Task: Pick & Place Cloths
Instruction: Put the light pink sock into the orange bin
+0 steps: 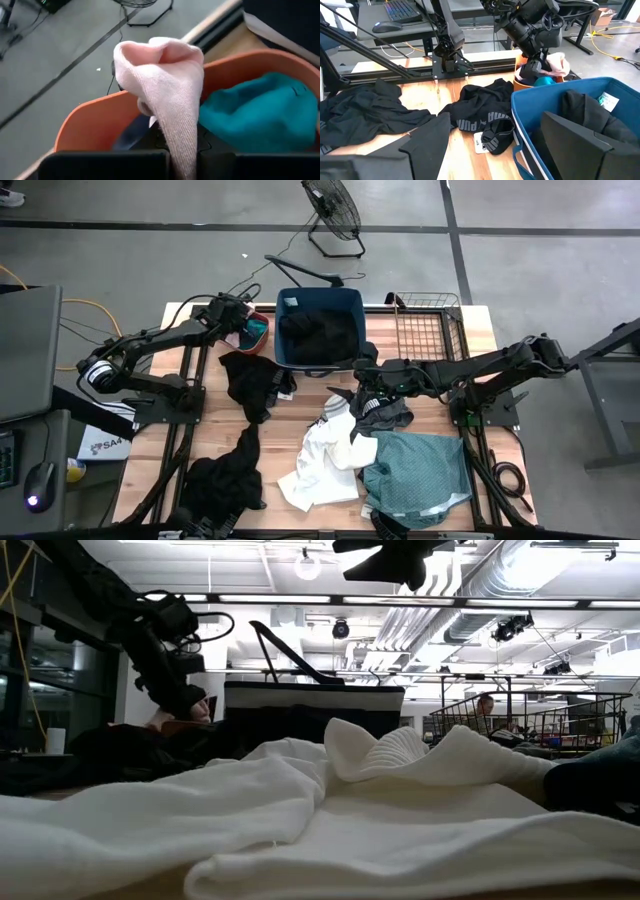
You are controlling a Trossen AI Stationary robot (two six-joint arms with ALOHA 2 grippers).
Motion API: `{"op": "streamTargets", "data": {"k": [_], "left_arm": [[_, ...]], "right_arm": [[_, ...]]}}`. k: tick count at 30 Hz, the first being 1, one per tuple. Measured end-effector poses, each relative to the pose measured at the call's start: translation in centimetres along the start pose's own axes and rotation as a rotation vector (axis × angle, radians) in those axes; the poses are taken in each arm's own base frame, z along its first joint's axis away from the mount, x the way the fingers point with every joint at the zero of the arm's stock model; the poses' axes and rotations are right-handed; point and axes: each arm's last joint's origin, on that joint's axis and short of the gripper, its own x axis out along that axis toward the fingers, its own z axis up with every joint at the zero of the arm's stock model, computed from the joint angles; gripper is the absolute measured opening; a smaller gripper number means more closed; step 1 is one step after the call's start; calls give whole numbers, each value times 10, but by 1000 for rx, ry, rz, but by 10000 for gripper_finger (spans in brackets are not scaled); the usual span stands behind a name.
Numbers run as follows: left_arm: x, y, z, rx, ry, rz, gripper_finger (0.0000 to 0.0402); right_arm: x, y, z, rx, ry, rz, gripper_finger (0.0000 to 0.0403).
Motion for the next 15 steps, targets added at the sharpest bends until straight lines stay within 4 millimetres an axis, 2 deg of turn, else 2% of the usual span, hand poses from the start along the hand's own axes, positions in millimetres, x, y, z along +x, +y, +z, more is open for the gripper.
{"op": "streamTargets", "data": {"k": [7, 15], "left_arm": [[2, -3, -2, 127, 2, -78, 1], [24, -14, -15, 223, 101, -146, 1]], "right_arm": [[0, 0, 0, 0, 1, 0, 303], [0, 0, 0, 22, 3, 12, 303]]}}
